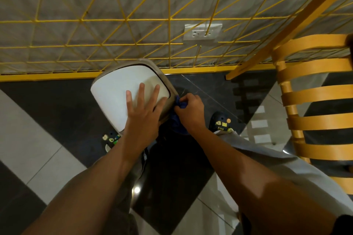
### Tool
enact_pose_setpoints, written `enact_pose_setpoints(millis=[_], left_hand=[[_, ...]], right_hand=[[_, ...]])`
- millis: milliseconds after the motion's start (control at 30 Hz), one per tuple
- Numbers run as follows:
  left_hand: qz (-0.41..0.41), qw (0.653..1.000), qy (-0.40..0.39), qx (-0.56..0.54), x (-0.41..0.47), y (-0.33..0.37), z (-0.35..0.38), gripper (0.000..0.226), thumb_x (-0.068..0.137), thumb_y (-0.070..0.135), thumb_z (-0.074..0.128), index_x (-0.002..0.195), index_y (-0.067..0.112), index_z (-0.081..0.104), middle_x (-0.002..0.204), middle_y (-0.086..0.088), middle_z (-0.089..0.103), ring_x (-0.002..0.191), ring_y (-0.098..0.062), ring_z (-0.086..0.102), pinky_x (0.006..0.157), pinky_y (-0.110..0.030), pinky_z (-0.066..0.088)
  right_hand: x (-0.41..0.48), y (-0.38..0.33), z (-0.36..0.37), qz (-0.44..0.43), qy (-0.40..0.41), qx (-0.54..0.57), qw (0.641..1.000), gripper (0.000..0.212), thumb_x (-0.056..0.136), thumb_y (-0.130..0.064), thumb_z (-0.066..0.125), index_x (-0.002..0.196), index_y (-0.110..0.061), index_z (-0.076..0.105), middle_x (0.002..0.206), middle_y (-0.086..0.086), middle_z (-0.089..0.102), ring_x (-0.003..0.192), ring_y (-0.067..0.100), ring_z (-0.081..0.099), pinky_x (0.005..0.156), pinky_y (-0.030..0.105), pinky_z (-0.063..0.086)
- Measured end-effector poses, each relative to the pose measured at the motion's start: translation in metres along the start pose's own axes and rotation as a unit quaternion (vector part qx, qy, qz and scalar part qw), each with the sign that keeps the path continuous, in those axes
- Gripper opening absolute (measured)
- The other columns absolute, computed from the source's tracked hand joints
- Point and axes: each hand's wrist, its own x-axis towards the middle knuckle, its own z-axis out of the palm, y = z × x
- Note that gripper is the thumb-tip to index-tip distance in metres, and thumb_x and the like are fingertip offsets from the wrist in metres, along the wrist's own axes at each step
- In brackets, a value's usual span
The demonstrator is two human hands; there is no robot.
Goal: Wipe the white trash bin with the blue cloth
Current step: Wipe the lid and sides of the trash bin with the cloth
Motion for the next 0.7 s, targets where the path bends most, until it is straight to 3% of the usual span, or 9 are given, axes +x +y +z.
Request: enact_pose_setpoints(millis=[133, 267, 367, 500, 633, 700], left_hand=[[0.008, 0.999, 0.028, 0.019, -0.001, 0.002, 0.005, 0.075, 0.056, 0.023, 0.076, 0.127, 0.017, 0.054, 0.145, -0.014, 0.039, 0.13, -0.05, 0.032, 0.103, -0.067, 0.019], [0.003, 0.999, 0.036, 0.012, 0.001, 0.008, 0.009, 0.071, 0.056, 0.02, 0.073, 0.125, 0.017, 0.056, 0.145, -0.014, 0.039, 0.131, -0.05, 0.028, 0.103, -0.068, 0.019], [0.032, 0.997, 0.07, 0.012, 0.0, 0.002, 0.01, 0.065, 0.057, 0.014, 0.068, 0.121, 0.018, 0.06, 0.144, -0.014, 0.041, 0.131, -0.049, 0.03, 0.101, -0.071, 0.018], [0.085, 0.992, 0.093, 0.025, 0.003, -0.007, 0.01, 0.057, 0.061, 0.021, 0.056, 0.118, 0.023, 0.062, 0.142, -0.013, 0.044, 0.129, -0.049, 0.035, 0.096, -0.074, 0.018], [0.094, 0.989, 0.106, 0.037, 0.006, -0.011, 0.017, 0.058, 0.064, 0.028, 0.062, 0.122, 0.026, 0.056, 0.143, -0.011, 0.044, 0.129, -0.047, 0.036, 0.096, -0.073, 0.023], [0.095, 0.989, 0.109, 0.033, 0.005, -0.011, 0.02, 0.061, 0.062, 0.029, 0.069, 0.122, 0.026, 0.057, 0.144, -0.011, 0.042, 0.131, -0.047, 0.034, 0.1, -0.07, 0.019]], right_hand=[[0.032, -0.015, -0.014, 0.0, -0.006, -0.035, 0.999, 0.012, 0.081, -0.009, 0.066, 0.089, -0.001, 0.062, 0.097, 0.016, 0.066, 0.091, 0.024, 0.062, 0.071, 0.022, 0.04], [0.041, -0.024, -0.02, -0.034, -0.052, -0.104, 0.993, 0.012, 0.083, -0.006, 0.063, 0.094, -0.001, 0.062, 0.106, 0.017, 0.063, 0.096, 0.025, 0.058, 0.072, 0.023, 0.038], [0.025, -0.013, -0.013, -0.009, -0.034, -0.085, 0.996, 0.008, 0.085, -0.004, 0.058, 0.085, -0.009, 0.052, 0.112, 0.019, 0.054, 0.083, 0.023, 0.047, 0.07, 0.024, 0.031], [0.01, 0.004, -0.012, 0.02, -0.016, -0.062, 0.998, 0.006, 0.086, -0.007, 0.058, 0.087, -0.008, 0.053, 0.109, 0.02, 0.055, 0.079, 0.017, 0.04, 0.064, 0.016, 0.024], [0.0, 0.005, -0.01, 0.013, -0.011, -0.044, 0.999, 0.008, 0.084, -0.002, 0.059, 0.089, -0.005, 0.055, 0.108, 0.021, 0.052, 0.083, 0.016, 0.038, 0.063, 0.014, 0.022], [-0.003, 0.005, -0.009, 0.011, -0.005, -0.037, 0.999, 0.01, 0.083, -0.001, 0.059, 0.092, -0.002, 0.056, 0.109, 0.022, 0.051, 0.085, 0.018, 0.04, 0.065, 0.013, 0.022]])
